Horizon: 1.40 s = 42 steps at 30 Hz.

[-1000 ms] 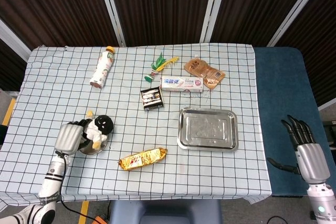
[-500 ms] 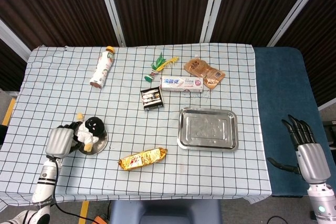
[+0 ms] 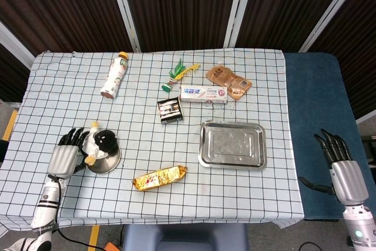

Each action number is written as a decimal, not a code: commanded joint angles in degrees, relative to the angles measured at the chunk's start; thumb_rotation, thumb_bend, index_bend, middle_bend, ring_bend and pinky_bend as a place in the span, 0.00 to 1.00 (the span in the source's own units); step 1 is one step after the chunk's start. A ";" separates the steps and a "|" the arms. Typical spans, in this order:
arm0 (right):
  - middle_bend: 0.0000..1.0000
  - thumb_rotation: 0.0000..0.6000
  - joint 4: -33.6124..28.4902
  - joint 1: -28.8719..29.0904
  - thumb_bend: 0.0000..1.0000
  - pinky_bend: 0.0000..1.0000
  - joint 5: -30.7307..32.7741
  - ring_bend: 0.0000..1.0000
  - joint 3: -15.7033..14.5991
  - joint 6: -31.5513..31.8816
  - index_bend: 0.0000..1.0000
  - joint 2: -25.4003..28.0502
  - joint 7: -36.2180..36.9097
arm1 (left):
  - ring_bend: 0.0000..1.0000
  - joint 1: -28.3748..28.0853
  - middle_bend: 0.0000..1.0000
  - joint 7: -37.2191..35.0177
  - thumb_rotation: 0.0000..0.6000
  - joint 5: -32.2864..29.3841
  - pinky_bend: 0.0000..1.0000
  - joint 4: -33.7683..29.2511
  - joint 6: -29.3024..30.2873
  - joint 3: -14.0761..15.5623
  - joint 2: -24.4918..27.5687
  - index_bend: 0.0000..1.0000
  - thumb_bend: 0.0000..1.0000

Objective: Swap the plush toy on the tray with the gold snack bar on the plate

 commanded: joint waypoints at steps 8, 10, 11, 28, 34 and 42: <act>0.00 1.00 0.05 -0.05 0.09 0.00 -0.12 0.00 -0.03 0.13 0.05 -0.01 -0.09 | 0.00 0.87 0.00 3.29 1.00 -0.93 0.08 -1.97 1.14 -1.01 1.37 0.00 0.45; 0.00 1.00 0.14 -0.06 0.09 0.00 -0.22 0.00 -0.06 0.17 0.05 -0.08 -0.18 | 0.00 1.35 0.00 2.91 1.00 -0.69 0.08 -3.38 2.14 -1.24 2.10 0.02 0.45; 0.00 1.00 0.21 0.00 0.09 0.00 -0.28 0.00 -0.12 0.04 0.05 -0.12 -0.28 | 0.00 1.79 0.00 2.18 1.00 -0.12 0.08 -4.51 3.11 -1.26 2.81 0.02 0.44; 0.00 1.00 -3.67 9.55 0.09 0.00 -5.74 0.00 -3.44 -15.73 0.02 2.22 -1.57 | 0.00 10.85 0.04 -0.88 1.00 7.02 0.08 -12.66 13.51 3.86 12.61 0.08 0.44; 0.00 1.00 -8.18 19.34 0.09 0.00 -6.23 0.00 -0.54 -27.09 0.04 2.82 -3.05 | 0.00 11.36 0.04 1.07 1.00 5.25 0.07 -14.09 12.27 3.36 13.55 0.08 0.44; 0.00 1.00 -12.12 30.46 0.09 0.00 1.87 0.00 3.63 -43.95 0.07 -2.71 -10.47 | 0.00 11.78 0.04 1.83 1.00 3.85 0.07 -15.37 11.45 2.44 14.35 0.08 0.44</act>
